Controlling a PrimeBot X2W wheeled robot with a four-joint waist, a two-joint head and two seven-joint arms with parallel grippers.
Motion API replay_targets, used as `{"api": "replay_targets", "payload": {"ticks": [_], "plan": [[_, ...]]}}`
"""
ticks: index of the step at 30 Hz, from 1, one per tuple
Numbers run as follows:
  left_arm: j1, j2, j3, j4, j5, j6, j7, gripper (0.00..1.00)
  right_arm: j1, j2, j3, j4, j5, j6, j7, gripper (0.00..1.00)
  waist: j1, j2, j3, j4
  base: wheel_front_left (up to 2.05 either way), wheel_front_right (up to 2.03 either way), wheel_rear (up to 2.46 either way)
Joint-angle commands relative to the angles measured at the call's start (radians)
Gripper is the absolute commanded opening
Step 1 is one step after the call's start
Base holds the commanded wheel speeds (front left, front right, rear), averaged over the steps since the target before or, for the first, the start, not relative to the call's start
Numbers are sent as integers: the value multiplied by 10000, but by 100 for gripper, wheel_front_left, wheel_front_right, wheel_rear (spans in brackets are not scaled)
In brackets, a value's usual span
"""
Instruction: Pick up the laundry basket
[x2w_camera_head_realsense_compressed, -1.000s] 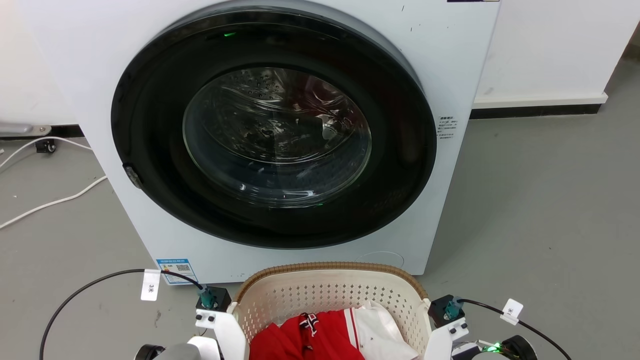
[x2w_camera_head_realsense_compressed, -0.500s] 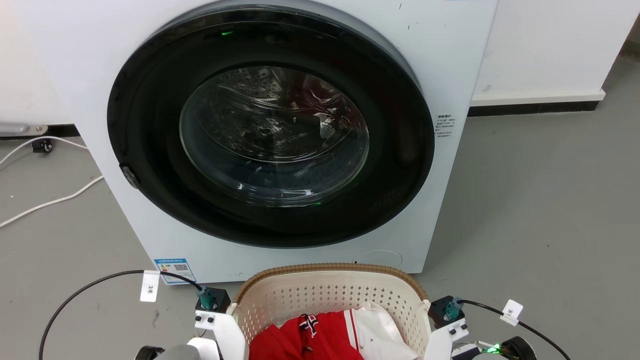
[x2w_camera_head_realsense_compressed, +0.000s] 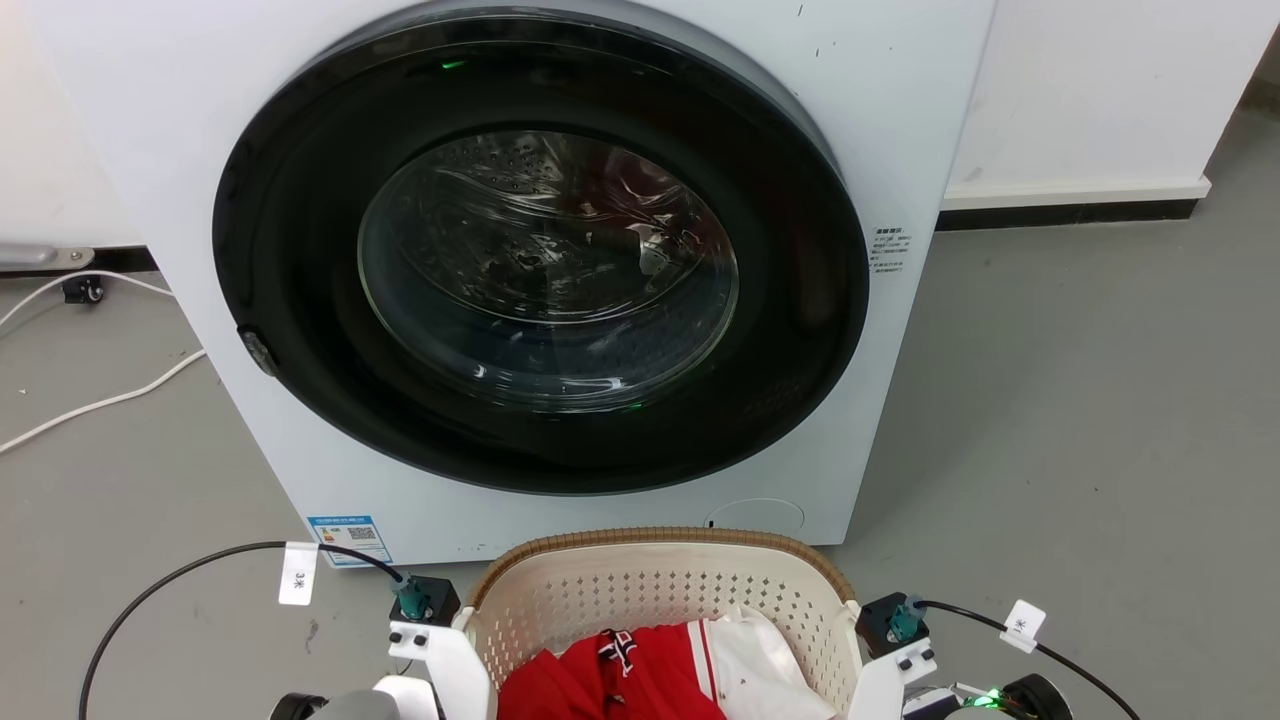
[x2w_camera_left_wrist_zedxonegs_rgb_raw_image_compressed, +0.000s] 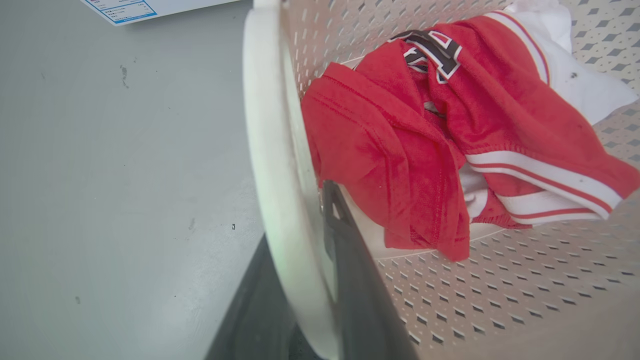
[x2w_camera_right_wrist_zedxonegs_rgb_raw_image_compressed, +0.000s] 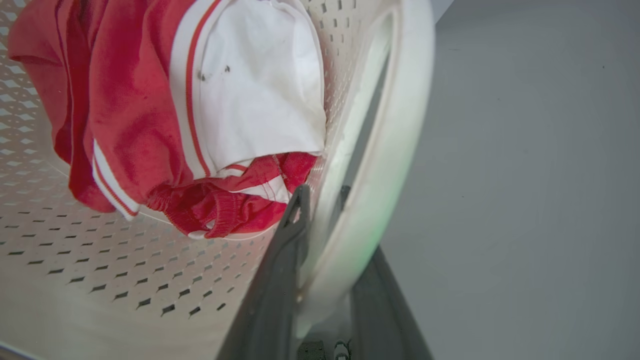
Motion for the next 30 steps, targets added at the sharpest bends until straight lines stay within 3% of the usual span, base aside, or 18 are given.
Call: {"api": "replay_targets", "payload": {"ticks": [1,30], "plan": [[-221,120,-41,1,-36,-42,-90,0,-10,-60,100,46,-9,32,-12,0,0,-1,-7,3,0,0,0],[-248,181,-617,32,-588,-42,-175,0,141,-60,137,51,-32,32,51,0,0,-1,-92,-32,0,0,0]]}}
